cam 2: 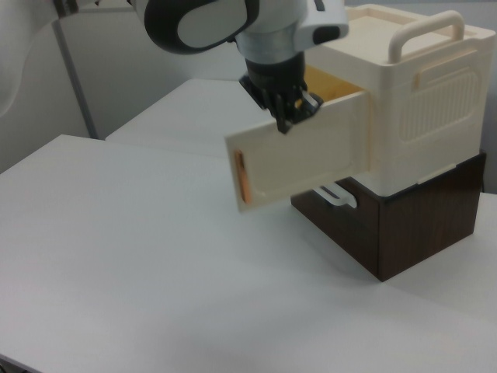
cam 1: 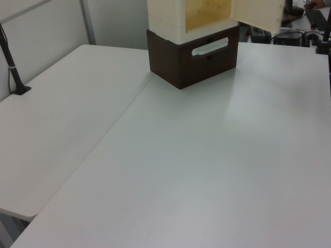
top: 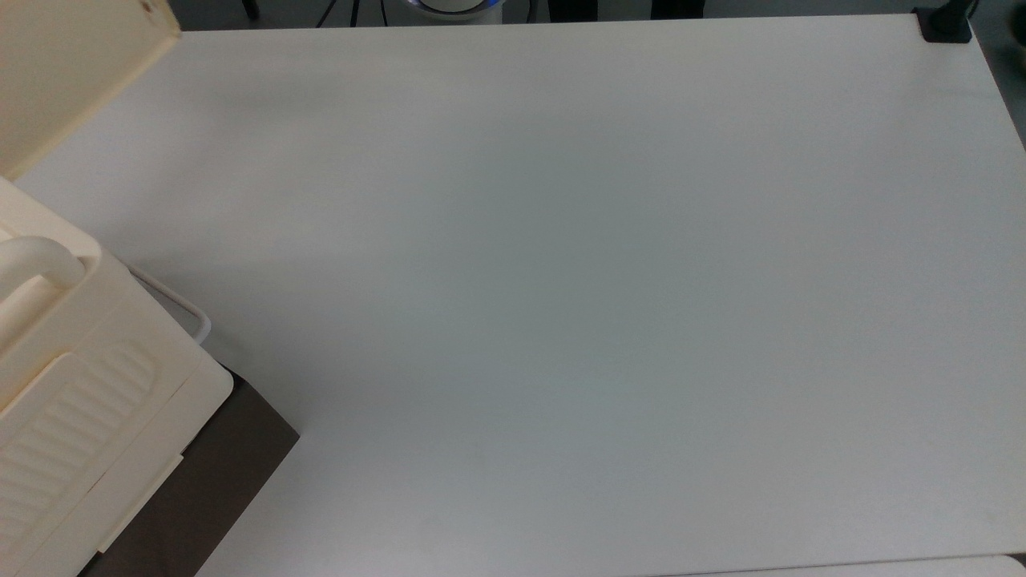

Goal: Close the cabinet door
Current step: 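Push the open door's outer face with the gripper, swinging it shut, then press the door flush against the cabinet front with the gripper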

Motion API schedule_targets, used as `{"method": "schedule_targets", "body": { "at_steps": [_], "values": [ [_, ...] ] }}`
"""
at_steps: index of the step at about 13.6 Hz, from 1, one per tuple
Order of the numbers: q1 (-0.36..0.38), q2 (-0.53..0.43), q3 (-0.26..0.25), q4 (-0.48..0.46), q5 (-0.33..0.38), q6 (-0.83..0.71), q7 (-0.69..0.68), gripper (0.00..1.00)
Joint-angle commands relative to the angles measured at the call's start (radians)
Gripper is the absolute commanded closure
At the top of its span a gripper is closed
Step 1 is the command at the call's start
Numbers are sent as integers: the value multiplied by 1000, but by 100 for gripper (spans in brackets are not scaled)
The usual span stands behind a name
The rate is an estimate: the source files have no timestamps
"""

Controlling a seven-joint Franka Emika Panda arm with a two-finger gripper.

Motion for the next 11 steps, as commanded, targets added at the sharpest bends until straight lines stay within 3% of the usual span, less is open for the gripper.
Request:
{"method": "schedule_targets", "body": {
  "at_steps": [1,3,8,11],
  "values": [
    [51,1,2,-28,45,78,26,100],
    [57,22,4,-30,44,115,28,100],
    [161,106,4,-28,42,343,31,100],
    [204,154,4,-27,44,495,110,100]
  ]
}}
